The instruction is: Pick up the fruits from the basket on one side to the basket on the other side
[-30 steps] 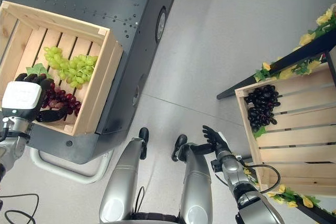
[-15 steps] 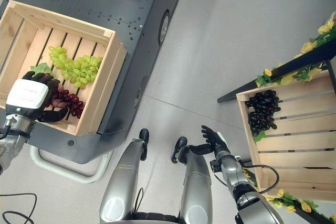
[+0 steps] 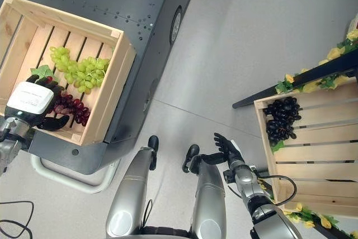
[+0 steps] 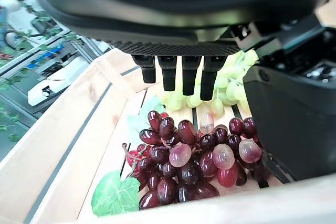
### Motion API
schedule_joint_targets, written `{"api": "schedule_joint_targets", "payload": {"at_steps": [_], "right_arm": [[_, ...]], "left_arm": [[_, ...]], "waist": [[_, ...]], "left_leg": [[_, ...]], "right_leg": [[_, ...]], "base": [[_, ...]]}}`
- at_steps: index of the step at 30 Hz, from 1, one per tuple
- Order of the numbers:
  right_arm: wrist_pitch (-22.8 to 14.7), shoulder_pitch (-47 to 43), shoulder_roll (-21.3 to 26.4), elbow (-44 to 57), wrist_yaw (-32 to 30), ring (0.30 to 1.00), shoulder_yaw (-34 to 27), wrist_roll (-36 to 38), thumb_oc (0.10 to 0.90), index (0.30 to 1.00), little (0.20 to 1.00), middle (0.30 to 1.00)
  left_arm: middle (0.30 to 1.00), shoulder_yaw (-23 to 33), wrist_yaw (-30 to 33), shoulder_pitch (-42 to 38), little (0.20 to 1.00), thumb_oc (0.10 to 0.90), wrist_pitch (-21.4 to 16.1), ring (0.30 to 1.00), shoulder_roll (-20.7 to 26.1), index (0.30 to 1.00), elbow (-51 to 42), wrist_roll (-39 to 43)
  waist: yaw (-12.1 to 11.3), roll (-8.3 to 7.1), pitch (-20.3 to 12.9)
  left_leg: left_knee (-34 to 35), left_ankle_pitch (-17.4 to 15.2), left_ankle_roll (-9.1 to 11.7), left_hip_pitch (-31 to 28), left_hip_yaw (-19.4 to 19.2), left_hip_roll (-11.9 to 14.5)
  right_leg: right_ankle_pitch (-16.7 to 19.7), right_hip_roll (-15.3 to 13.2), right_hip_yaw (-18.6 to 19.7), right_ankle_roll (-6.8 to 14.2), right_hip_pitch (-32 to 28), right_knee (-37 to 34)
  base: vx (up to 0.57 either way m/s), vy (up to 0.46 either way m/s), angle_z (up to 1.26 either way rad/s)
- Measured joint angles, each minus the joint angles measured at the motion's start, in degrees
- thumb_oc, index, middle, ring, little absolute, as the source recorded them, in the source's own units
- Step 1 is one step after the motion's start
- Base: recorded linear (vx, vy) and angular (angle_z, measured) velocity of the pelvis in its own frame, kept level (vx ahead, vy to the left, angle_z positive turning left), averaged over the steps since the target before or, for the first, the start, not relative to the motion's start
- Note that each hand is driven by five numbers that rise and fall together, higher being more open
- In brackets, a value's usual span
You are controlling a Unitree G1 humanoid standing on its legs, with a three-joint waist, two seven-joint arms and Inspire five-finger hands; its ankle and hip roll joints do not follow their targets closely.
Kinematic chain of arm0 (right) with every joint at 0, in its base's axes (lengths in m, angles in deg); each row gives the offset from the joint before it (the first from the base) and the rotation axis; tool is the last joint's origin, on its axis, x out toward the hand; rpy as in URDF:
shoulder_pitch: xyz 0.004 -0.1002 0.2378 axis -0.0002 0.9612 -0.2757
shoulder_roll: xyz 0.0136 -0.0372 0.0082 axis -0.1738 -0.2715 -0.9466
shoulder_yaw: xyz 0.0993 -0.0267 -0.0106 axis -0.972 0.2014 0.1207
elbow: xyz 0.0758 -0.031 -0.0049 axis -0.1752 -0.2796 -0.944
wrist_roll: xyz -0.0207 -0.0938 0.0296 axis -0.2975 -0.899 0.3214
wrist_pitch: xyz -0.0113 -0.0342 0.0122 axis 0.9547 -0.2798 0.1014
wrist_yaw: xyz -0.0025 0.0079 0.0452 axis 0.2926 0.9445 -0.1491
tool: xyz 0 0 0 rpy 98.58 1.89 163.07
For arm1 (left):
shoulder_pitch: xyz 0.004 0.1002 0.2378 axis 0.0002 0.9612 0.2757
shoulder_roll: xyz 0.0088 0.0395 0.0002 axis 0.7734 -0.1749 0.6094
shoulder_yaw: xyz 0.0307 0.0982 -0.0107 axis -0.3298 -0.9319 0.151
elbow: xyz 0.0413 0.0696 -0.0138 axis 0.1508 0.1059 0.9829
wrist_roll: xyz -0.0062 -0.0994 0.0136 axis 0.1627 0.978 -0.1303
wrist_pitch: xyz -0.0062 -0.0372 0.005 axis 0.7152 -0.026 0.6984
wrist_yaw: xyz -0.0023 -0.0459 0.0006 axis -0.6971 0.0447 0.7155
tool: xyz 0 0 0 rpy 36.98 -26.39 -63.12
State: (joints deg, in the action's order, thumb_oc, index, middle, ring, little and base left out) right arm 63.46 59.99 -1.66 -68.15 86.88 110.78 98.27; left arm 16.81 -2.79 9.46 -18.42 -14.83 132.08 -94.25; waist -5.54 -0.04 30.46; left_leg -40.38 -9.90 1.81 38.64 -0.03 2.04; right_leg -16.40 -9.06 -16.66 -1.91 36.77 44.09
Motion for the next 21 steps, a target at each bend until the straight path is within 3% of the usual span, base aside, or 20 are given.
{"api": "schedule_joint_targets", "payload": {"at_steps": [9,12,21], "right_arm": [[0.0,-0.03,0.01,0.29,0.0,0.9,0.23,0.01,0.8,0.9,0.9,0.9],[-0.03,-0.58,0.04,0.87,0.0,0.9,0.24,0.05,0.8,0.9,0.9,0.9],[-0.51,-1.18,0.2,1.83,0.0,0.9,0.89,1.92,0.8,0.9,0.9,0.9]], "left_arm": [[0.9,-5.45,-3.8,-4.93,0.9,0.8,-1.61,0.9,2.78,0.9,-2.63,-1.64],[0.9,-7.03,-4.81,-6.74,0.9,0.8,-2.75,0.9,4.25,0.9,-3.74,-2.37],[0.9,-10.63,-10.82,-12.23,0.9,0.8,-2.68,0.9,6.57,0.9,-5.43,-1.29]], "waist": [[0.1,-0.08,0.03],[0.21,-1.07,0.1],[0.23,-1.46,0.06]], "left_leg": [[-0.94,-0.05,-0.12,3.09,-0.04,0.73],[-1.12,0.06,-0.4,4.45,-0.3,0.8],[-2.72,0.04,-0.57,8.07,-0.1,0.94]], "right_leg": [[-0.01,0.09,-1.33,-0.03,1.89,-0.07],[0.03,0.01,-1.31,0.03,3.19,0.17],[0.09,-0.04,-1.5,0.11,6.21,1.05]], "base": [[-0.01,0.009,0.04],[-0.03,0.007,0.01],[0.0,0.003,0.01]]}}
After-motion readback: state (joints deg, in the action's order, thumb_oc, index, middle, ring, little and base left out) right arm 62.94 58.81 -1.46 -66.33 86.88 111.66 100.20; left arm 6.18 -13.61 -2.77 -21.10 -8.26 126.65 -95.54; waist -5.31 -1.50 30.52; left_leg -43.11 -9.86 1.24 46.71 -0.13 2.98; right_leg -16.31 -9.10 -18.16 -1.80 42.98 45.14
